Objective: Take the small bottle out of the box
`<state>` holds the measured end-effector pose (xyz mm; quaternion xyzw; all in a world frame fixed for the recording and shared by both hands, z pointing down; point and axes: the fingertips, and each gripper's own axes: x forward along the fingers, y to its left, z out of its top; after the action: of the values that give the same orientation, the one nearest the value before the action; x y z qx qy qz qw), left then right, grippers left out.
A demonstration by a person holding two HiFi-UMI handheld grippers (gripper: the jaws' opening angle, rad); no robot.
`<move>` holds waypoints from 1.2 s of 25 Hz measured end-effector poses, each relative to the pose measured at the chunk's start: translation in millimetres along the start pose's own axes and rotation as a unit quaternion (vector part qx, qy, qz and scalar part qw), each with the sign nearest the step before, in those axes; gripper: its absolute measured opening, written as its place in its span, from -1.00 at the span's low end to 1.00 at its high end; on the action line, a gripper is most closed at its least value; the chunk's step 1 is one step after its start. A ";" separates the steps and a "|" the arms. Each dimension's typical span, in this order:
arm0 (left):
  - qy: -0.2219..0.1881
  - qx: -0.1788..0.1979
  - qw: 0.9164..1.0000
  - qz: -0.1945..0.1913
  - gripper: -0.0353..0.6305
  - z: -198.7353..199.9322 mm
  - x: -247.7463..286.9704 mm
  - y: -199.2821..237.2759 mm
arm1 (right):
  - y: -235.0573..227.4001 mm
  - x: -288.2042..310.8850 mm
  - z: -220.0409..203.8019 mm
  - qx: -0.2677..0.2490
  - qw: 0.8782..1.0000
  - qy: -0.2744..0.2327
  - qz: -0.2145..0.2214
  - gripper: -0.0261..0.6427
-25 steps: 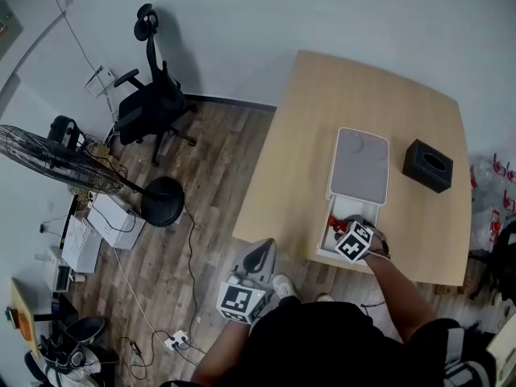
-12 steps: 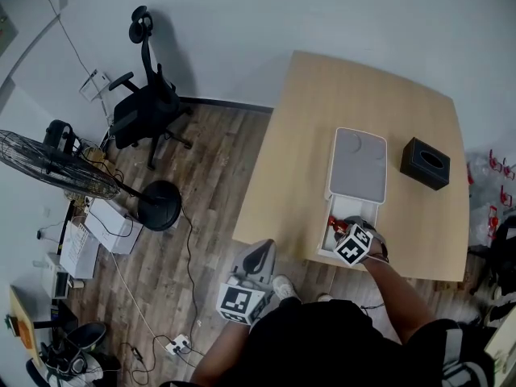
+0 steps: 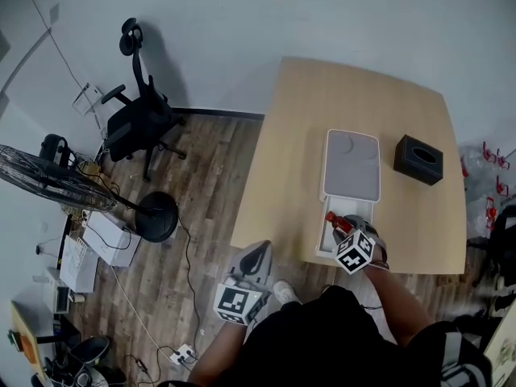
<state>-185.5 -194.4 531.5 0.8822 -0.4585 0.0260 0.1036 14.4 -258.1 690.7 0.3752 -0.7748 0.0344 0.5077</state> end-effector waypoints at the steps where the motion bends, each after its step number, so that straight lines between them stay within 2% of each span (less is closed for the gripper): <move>1: 0.001 0.000 1.000 -0.001 -0.85 -0.3 1.5 -0.4 | -0.4 -1.1 1.5 0.000 1.000 -0.003 0.000 -0.30; 5: -0.001 -0.005 1.000 -0.001 -0.85 4.7 12.6 -7.9 | -3.3 -0.7 1.9 -0.011 1.000 -0.011 0.002 -0.30; 9: -0.004 0.000 1.000 -0.002 -0.85 10.8 25.0 -17.5 | -14.1 -9.6 10.2 -0.010 0.999 -0.040 -0.006 -0.30; 13: 0.000 -0.002 1.000 0.005 -0.85 10.2 31.7 -19.4 | -28.2 -26.6 30.5 0.001 0.996 -0.089 -0.023 -0.30; 17: 0.001 0.001 1.000 0.006 -0.85 11.0 40.9 -26.3 | -47.4 -57.3 58.2 0.013 0.986 -0.162 -0.049 -0.30; 24: -0.010 0.008 1.000 0.005 -0.85 23.3 60.2 -40.1 | -85.4 -136.3 108.7 0.033 0.948 -0.299 -0.102 -0.30; 30: -0.031 0.021 0.999 0.014 -0.85 44.8 73.0 -45.3 | -117.7 -200.3 135.3 0.070 0.900 -0.410 -0.134 -0.29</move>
<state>-108.6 -237.1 490.8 0.8780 -0.4733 0.0101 0.0706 24.7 -291.6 424.1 0.4905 -0.8526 -0.1366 0.1174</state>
